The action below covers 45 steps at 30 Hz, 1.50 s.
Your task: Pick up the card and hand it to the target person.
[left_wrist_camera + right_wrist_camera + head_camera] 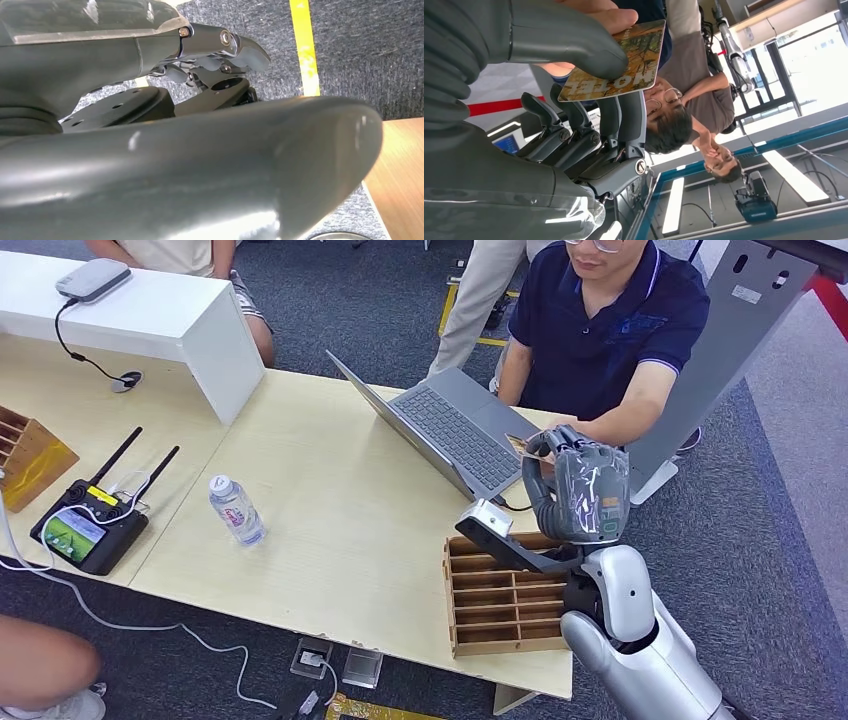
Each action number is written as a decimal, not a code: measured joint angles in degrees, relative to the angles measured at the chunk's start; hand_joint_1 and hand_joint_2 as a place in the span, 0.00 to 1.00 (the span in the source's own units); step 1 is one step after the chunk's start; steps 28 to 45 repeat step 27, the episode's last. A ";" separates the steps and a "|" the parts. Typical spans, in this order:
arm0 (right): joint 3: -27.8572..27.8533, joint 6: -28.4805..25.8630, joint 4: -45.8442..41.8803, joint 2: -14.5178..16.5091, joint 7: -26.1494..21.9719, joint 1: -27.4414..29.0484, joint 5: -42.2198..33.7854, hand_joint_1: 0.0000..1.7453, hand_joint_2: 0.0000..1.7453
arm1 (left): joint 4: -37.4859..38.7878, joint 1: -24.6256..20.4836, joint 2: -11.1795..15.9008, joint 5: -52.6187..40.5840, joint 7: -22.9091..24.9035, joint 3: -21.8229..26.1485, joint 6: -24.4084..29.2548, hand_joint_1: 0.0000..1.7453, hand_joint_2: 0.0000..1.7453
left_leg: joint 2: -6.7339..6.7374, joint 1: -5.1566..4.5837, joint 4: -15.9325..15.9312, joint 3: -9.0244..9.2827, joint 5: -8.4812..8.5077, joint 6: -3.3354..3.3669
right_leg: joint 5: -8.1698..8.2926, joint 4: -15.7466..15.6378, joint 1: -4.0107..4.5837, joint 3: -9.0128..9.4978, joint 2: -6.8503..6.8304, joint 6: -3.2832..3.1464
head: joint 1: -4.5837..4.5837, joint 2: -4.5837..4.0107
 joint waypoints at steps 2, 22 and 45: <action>0.00 -0.04 0.03 0.00 0.00 0.02 -0.01 0.23 1.00 | -0.01 0.01 0.01 0.00 -0.10 0.00 -0.10 0.00 0.00 | 0.00 0.00 0.00 0.00 0.00 0.00 | 0.00 0.00 0.00 0.00 0.00 0.00 | 0.00 0.00; -1.36 -3.33 -1.73 -0.38 -5.98 2.68 -18.59 0.00 1.00 | 0.01 0.25 0.01 1.27 -1.13 0.00 0.72 0.00 0.00 | 0.01 0.00 0.01 0.02 0.00 0.00 | 0.00 -0.02 0.00 -0.01 -0.01 0.00 | -0.01 0.00; -3.53 -4.65 -5.06 -1.71 -11.74 6.59 -34.60 0.00 1.00 | 0.01 0.42 0.01 2.12 -1.08 0.02 0.87 0.00 0.00 | 0.01 0.00 0.01 0.01 -0.01 0.00 | 0.00 -0.03 0.00 -0.02 0.02 0.00 | 0.00 0.00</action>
